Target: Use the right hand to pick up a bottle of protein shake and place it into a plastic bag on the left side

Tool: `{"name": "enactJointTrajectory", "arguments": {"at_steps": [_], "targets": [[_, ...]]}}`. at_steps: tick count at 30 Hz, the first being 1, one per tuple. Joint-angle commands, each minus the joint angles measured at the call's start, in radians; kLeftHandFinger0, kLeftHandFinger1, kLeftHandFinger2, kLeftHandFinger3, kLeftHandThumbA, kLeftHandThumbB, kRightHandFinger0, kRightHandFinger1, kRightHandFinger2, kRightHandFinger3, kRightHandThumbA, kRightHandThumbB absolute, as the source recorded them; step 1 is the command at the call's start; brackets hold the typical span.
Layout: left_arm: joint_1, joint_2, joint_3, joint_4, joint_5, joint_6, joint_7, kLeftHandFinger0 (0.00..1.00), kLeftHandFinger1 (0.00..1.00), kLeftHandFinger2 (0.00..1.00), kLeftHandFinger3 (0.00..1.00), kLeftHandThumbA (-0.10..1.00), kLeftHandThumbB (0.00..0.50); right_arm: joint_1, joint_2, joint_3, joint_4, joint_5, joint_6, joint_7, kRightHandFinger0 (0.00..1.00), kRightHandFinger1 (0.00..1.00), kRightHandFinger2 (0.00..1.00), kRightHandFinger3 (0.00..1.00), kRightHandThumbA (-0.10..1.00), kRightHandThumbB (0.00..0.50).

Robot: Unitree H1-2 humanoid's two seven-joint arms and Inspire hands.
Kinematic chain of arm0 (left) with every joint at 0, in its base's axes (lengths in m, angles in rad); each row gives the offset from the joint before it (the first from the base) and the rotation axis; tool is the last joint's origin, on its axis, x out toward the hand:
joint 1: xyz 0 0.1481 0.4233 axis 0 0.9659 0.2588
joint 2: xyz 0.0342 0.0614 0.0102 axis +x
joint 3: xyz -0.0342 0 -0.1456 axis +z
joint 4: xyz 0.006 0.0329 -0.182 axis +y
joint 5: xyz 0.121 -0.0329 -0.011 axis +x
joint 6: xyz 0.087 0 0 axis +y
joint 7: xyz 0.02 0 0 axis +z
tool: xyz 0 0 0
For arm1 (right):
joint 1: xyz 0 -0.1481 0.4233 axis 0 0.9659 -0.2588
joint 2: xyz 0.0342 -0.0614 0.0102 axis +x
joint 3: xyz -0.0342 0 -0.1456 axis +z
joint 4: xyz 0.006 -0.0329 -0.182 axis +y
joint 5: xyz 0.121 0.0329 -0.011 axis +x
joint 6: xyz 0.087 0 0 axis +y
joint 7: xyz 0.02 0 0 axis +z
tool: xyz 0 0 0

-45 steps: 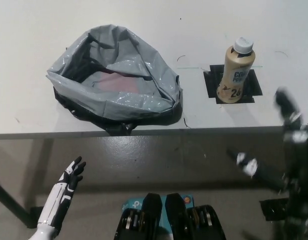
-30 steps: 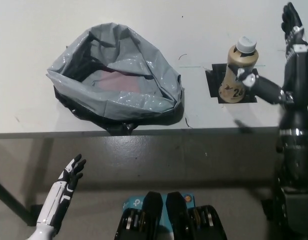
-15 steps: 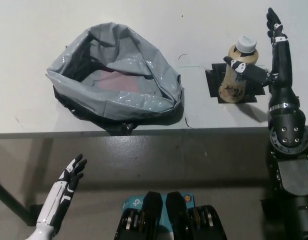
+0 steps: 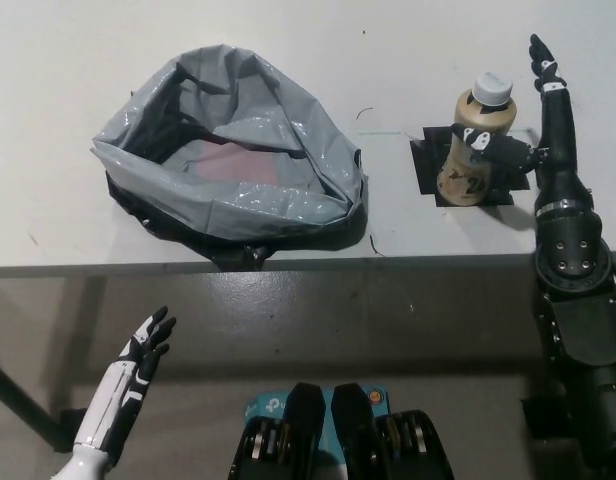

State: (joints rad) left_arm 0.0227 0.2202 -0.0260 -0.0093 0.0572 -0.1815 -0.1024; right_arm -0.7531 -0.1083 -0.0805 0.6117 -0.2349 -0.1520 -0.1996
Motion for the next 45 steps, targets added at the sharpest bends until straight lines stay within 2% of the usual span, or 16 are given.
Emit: {"name": "enactJointTrajectory", "arguments": {"at_steps": [1, 13, 21, 24, 25, 26, 27, 28, 29, 30, 31, 33, 36, 37, 40, 45], "targets": [[-0.014, 0.011, 0.004, -0.030, -0.007, -0.049, -0.011, 1.00, 1.00, 1.00, 1.00, 1.00, 0.298, -0.067, -0.014, 0.020, 0.019, 0.010, -0.048, -0.006, 1.00, 1.00, 1.00, 1.00, 1.00, 0.497], [-0.016, 0.014, 0.005, -0.034, -0.021, -0.037, -0.020, 1.00, 1.00, 1.00, 1.00, 1.00, 0.272, -0.096, -0.009, 0.025, 0.139, 0.068, -0.064, 0.038, 1.00, 1.00, 1.00, 1.00, 1.00, 0.500], [-0.029, 0.017, 0.006, -0.027, -0.012, -0.038, -0.017, 1.00, 1.00, 1.00, 1.00, 1.00, 0.292, -0.138, 0.001, -0.032, 0.266, 0.195, -0.079, 0.127, 1.00, 1.00, 1.00, 1.00, 0.96, 0.500], [-0.035, 0.016, 0.006, -0.027, -0.004, -0.040, -0.012, 1.00, 1.00, 1.00, 1.00, 1.00, 0.301, -0.152, 0.016, -0.070, 0.277, 0.220, -0.032, 0.076, 1.00, 1.00, 1.00, 1.00, 0.84, 0.500], [-0.036, 0.015, 0.006, -0.029, -0.007, -0.038, -0.013, 1.00, 1.00, 1.00, 1.00, 1.00, 0.306, -0.157, 0.018, -0.075, 0.274, 0.208, -0.007, 0.040, 0.70, 0.82, 1.00, 1.00, 0.76, 0.451], [-0.038, 0.015, 0.007, -0.032, -0.011, -0.034, -0.014, 1.00, 1.00, 1.00, 1.00, 1.00, 0.307, -0.164, 0.019, -0.082, 0.272, 0.195, 0.021, 0.000, 0.53, 0.67, 0.93, 1.00, 0.74, 0.468], [-0.039, 0.016, 0.007, -0.032, -0.008, -0.034, -0.013, 1.00, 1.00, 1.00, 1.00, 1.00, 0.309, -0.169, 0.021, -0.090, 0.279, 0.198, 0.019, -0.014, 0.25, 0.35, 0.58, 0.79, 0.69, 0.416], [-0.043, 0.018, 0.006, -0.032, 0.000, -0.032, -0.011, 1.00, 1.00, 1.00, 1.00, 1.00, 0.314, -0.178, 0.025, -0.108, 0.290, 0.205, 0.004, -0.044, 0.02, 0.04, 0.13, 0.36, 0.60, 0.364], [-0.047, 0.019, 0.006, -0.031, 0.004, -0.031, -0.011, 1.00, 1.00, 1.00, 1.00, 1.00, 0.310, -0.185, 0.030, -0.132, 0.295, 0.226, -0.012, -0.062, 0.00, 0.01, 0.07, 0.16, 0.53, 0.355], [-0.048, 0.019, 0.006, -0.030, 0.004, -0.032, -0.011, 1.00, 1.00, 1.00, 1.00, 1.00, 0.309, -0.187, 0.032, -0.144, 0.296, 0.240, -0.018, -0.062, 0.00, 0.00, 0.09, 0.09, 0.52, 0.350], [-0.049, 0.021, 0.007, -0.030, 0.002, -0.033, -0.011, 1.00, 1.00, 1.00, 1.00, 1.00, 0.312, -0.192, 0.041, -0.187, 0.290, 0.310, -0.015, -0.021, 0.00, 0.03, 0.24, 0.10, 0.49, 0.337], [-0.050, 0.022, 0.008, -0.030, -0.008, -0.031, -0.016, 1.00, 1.00, 1.00, 1.00, 1.00, 0.315, -0.192, 0.047, -0.227, 0.268, 0.373, -0.006, 0.025, 0.00, 0.06, 0.36, 0.18, 0.45, 0.356], [-0.050, 0.021, 0.008, -0.035, -0.015, -0.025, -0.018, 1.00, 1.00, 1.00, 1.00, 1.00, 0.319, -0.182, 0.056, -0.256, 0.214, 0.409, 0.011, 0.052, 0.00, 0.09, 0.42, 0.14, 0.47, 0.401], [-0.050, 0.020, 0.009, -0.037, -0.017, -0.023, -0.018, 1.00, 1.00, 1.00, 1.00, 1.00, 0.327, -0.178, 0.059, -0.261, 0.201, 0.413, 0.009, 0.058, 0.00, 0.05, 0.38, 0.09, 0.47, 0.403], [-0.050, 0.022, 0.008, -0.034, -0.021, -0.028, -0.021, 1.00, 1.00, 1.00, 1.00, 1.00, 0.315, -0.163, 0.067, -0.254, 0.153, 0.410, 0.003, 0.065, 0.00, 0.06, 0.40, 0.05, 0.45, 0.393], [-0.050, 0.023, 0.008, -0.036, -0.022, -0.022, -0.023, 1.00, 1.00, 1.00, 1.00, 1.00, 0.314, -0.144, 0.076, -0.184, 0.042, 0.344, -0.003, 0.053, 0.00, 0.15, 0.50, 0.14, 0.46, 0.349]]}}
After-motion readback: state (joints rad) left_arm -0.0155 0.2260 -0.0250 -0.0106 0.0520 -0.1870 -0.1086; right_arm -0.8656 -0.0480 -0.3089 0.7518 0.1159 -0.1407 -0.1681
